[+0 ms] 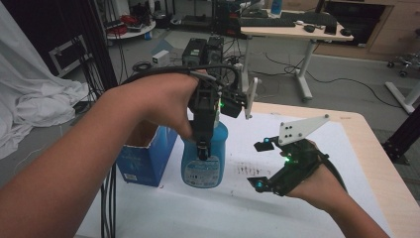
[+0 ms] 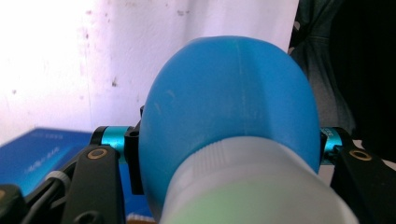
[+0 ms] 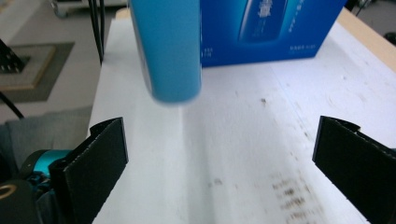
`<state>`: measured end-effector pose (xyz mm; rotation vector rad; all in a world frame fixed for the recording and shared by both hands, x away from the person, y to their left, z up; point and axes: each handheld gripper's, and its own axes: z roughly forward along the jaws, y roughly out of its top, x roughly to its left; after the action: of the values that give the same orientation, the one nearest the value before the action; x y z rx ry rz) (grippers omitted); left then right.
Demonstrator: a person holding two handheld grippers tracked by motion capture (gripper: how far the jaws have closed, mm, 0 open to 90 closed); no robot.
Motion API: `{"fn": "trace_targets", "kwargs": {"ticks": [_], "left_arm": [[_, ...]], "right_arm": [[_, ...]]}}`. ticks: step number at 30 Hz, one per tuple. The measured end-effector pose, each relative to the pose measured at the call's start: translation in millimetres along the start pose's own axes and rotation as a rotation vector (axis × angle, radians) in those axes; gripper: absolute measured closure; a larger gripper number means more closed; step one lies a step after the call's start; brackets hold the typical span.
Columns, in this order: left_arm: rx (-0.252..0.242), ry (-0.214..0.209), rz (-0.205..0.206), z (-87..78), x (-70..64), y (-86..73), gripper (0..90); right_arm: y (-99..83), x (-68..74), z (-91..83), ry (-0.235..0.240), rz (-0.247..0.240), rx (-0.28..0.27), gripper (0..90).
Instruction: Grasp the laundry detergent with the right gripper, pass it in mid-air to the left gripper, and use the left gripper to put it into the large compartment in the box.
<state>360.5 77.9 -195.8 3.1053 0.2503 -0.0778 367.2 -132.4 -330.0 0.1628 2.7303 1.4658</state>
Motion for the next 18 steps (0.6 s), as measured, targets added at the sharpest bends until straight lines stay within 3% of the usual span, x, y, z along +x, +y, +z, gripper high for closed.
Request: {"fn": "trace_targets", "kwargs": {"ticks": [1,3,5,12,18], "left_arm": [[0.000,0.000,0.000,0.0,0.0,0.0,39.2],[0.006,-0.003,-0.036,-9.5,3.4,-6.7,39.2],[0.000,-0.009,-0.075,-18.1,6.7,-12.4,39.1],[-0.020,-0.029,-0.228,-52.8,20.0,-38.9,39.1],[-0.044,-0.026,-0.411,-83.0,32.9,-64.6,39.1]], "right_arm": [[0.0,0.0,0.0,0.000,0.000,0.000,1.7],[0.1,-2.3,-3.6,-0.005,-0.005,0.063,0.6],[-0.6,-4.0,-7.2,-0.022,-0.019,0.093,0.6],[-3.2,-8.9,-21.0,-0.040,-0.009,0.135,0.7],[-7.5,-8.5,-27.3,-0.059,-0.008,0.132,0.7]]}}
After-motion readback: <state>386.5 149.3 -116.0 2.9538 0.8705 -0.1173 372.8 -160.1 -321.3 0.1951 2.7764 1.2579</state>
